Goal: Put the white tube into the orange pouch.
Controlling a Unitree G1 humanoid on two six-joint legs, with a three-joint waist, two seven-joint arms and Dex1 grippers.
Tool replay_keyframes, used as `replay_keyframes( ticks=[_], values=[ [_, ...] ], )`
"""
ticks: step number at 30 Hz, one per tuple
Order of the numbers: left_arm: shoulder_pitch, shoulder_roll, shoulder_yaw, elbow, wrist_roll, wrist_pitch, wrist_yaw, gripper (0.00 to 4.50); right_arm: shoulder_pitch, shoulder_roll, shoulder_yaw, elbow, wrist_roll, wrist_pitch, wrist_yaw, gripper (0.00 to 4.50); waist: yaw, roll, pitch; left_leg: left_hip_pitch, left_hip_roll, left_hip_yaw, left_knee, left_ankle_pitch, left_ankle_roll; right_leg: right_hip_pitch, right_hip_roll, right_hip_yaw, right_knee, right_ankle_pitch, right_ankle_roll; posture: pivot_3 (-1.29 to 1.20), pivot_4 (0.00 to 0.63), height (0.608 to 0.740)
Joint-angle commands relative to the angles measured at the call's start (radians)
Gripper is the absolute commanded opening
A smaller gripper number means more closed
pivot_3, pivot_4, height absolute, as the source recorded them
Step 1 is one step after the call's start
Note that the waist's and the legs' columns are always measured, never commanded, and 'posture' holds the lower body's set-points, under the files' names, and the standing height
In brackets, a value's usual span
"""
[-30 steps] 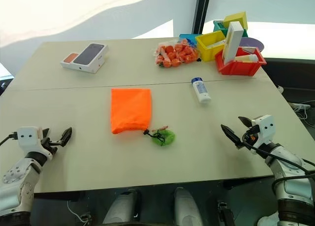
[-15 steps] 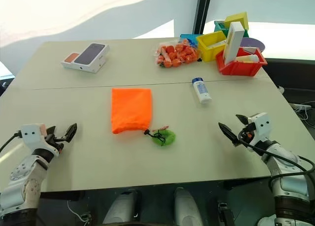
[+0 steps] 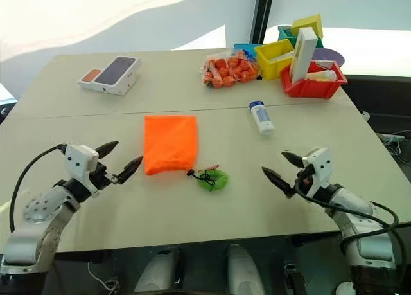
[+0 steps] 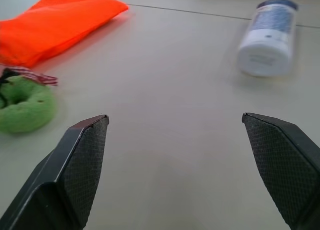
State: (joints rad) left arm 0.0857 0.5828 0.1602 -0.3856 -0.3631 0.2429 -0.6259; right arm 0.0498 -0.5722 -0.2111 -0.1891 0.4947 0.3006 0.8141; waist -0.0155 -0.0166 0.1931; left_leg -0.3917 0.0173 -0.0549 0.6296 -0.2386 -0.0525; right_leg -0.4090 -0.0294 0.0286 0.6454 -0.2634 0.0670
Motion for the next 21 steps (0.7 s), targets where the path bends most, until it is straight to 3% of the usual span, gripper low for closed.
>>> replay_keyframes(
  ticks=[1,6,14,19,21],
  values=[
    [0.008,0.074,-0.080,-0.059,0.109,-0.094,-0.080,4.50,-0.005,0.013,0.063,-0.113,0.012,0.020,0.006,4.44,0.001,0.000,0.000,0.000,0.000,0.000,0.000,0.000,0.000,0.000,0.000,0.000,0.000,-0.001,0.001,0.00,0.150,0.740],
    [-0.029,0.114,-0.156,0.004,0.318,-0.233,-0.029,4.50,-0.019,0.033,0.153,-0.177,-0.009,0.025,-0.012,4.44,0.003,0.000,0.000,-0.001,0.001,0.000,0.000,0.000,0.000,0.000,-0.001,0.000,-0.001,-0.001,0.002,0.00,0.150,0.740],
    [-0.112,0.001,-0.211,0.093,0.520,-0.261,0.155,4.50,-0.036,0.038,0.186,-0.175,-0.022,0.005,-0.012,4.44,0.004,0.000,0.000,-0.002,0.000,0.000,0.000,0.000,0.000,0.000,-0.001,0.000,-0.002,-0.001,0.002,0.00,0.150,0.740],
    [-0.133,-0.056,-0.232,0.124,0.556,-0.254,0.198,4.50,-0.061,0.029,0.166,-0.158,-0.018,-0.004,-0.007,4.44,0.002,0.000,0.000,-0.001,0.000,0.000,0.000,0.000,0.000,0.000,0.000,0.000,-0.001,-0.001,0.002,0.00,0.150,0.740],
    [-0.138,-0.076,-0.235,0.126,0.553,-0.256,0.202,3.99,-0.072,0.030,0.160,-0.145,-0.029,-0.015,-0.013,4.50,0.003,0.000,0.000,-0.001,0.000,0.000,0.000,0.000,0.000,0.000,0.000,-0.001,0.000,-0.001,0.002,0.00,0.150,0.740]
  ],
)
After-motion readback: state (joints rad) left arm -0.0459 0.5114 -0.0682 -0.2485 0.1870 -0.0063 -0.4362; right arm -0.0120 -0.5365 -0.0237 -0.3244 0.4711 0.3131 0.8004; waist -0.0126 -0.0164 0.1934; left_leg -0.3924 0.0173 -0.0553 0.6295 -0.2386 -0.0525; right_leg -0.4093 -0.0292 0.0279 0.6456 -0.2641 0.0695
